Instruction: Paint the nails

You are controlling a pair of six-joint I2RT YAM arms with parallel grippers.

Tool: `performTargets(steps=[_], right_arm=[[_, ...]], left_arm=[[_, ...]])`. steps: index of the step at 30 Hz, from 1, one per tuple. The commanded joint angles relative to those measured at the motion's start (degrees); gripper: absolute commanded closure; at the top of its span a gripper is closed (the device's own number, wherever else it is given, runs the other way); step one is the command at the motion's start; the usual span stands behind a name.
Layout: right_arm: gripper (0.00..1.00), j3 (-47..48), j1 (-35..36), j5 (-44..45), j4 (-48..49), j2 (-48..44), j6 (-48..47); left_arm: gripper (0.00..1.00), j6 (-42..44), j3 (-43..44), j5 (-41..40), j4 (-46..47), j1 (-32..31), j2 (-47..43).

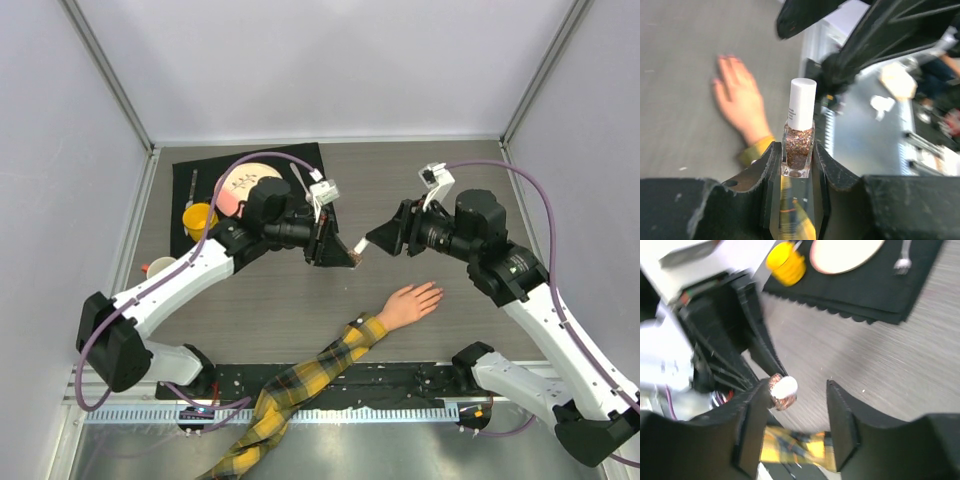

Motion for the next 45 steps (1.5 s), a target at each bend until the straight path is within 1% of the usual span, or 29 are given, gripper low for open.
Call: performTargets(steps=[1, 2, 4, 7, 11, 12, 16, 17, 22, 28, 35, 38, 39, 40, 41, 42, 43, 44, 45], right_arm=[[0.42, 3.8, 0.0, 11.0, 0.8, 0.9, 12.8], [0.39, 4.4, 0.2, 10.5, 0.7, 1.7, 14.0], [0.39, 7.5, 1.5, 13.5, -2.4, 4.2, 15.0], [0.40, 9.6, 3.4, 17.3, -3.0, 6.3, 15.9], [0.41, 10.2, 6.5, 21.7, -2.5, 8.6, 17.5], [0.43, 9.5, 7.3, 22.2, -0.6, 8.7, 17.9], [0.45, 9.9, 12.6, 28.9, 0.3, 11.3, 17.2], [0.45, 10.3, 14.7, 29.5, 0.4, 11.9, 16.7], [0.46, 10.5, 17.9, 31.6, 1.6, 14.3, 16.4], [0.47, 9.5, 18.3, 33.5, 3.7, 14.5, 17.8], [0.53, 7.7, 18.5, 32.5, 7.3, 14.5, 20.9], [0.60, 7.3, 18.6, 31.9, 7.8, 14.4, 21.2], [0.70, 7.3, 18.7, 31.4, 7.8, 14.3, 21.0], [0.75, 7.3, 18.7, 30.5, 7.8, 14.3, 20.8], [0.81, 7.2, 18.8, 29.8, 8.0, 14.2, 20.6], [0.99, 7.1, 18.7, 28.7, 8.3, 14.0, 18.3], [0.99, 7.0, 18.7, 25.4, 9.1, 13.2, 15.9], [0.99, 6.9, 18.7, 23.5, 9.6, 12.9, 12.7], [0.99, 6.8, 18.7, 17.0, 10.3, 12.2, 7.2]], left_arm=[[1.00, 5.7, 0.1, -15.6, -3.1, -0.3, -4.9], [1.00, 5.5, 0.2, -16.5, -3.2, -0.3, -4.9], [1.00, 5.2, 0.0, -18.5, -2.8, -0.6, -5.1], [1.00, 5.0, -1.0, -21.8, -2.1, -0.8, -6.2], [1.00, 5.6, -2.3, -25.0, -0.2, -0.9, -8.2], [1.00, 5.6, -2.6, -25.4, 0.1, -0.9, -8.4], [1.00, 6.0, -3.5, -27.1, 1.3, -1.0, -9.2], [1.00, 6.0, -3.6, -27.4, 1.6, -1.1, -9.2], [1.00, 6.5, -3.7, -27.5, 1.8, -1.1, -9.5], [1.00, 6.9, -5.6, -27.9, 4.2, -1.1, -11.8], [1.00, 6.6, -6.9, -27.8, 6.7, -1.4, -13.1], [1.00, 6.5, -7.2, -27.6, 7.3, -1.4, -13.4], [1.00, 6.6, -7.3, -27.6, 7.3, -1.5, -13.5], [1.00, 6.5, -7.3, -27.6, 7.4, -1.5, -13.5], [1.00, 6.1, -7.3, -27.2, 7.5, -1.5, -13.7], [1.00, 5.9, -7.2, -26.4, 7.6, -1.5, -13.8], [1.00, 5.5, -7.0, -25.0, 7.6, -1.4, -13.8], [1.00, 4.9, -6.2, -19.1, 7.6, -1.5, -13.8], [1.00, 3.2, -5.8, -15.3, 7.9, -1.4, -14.0]])
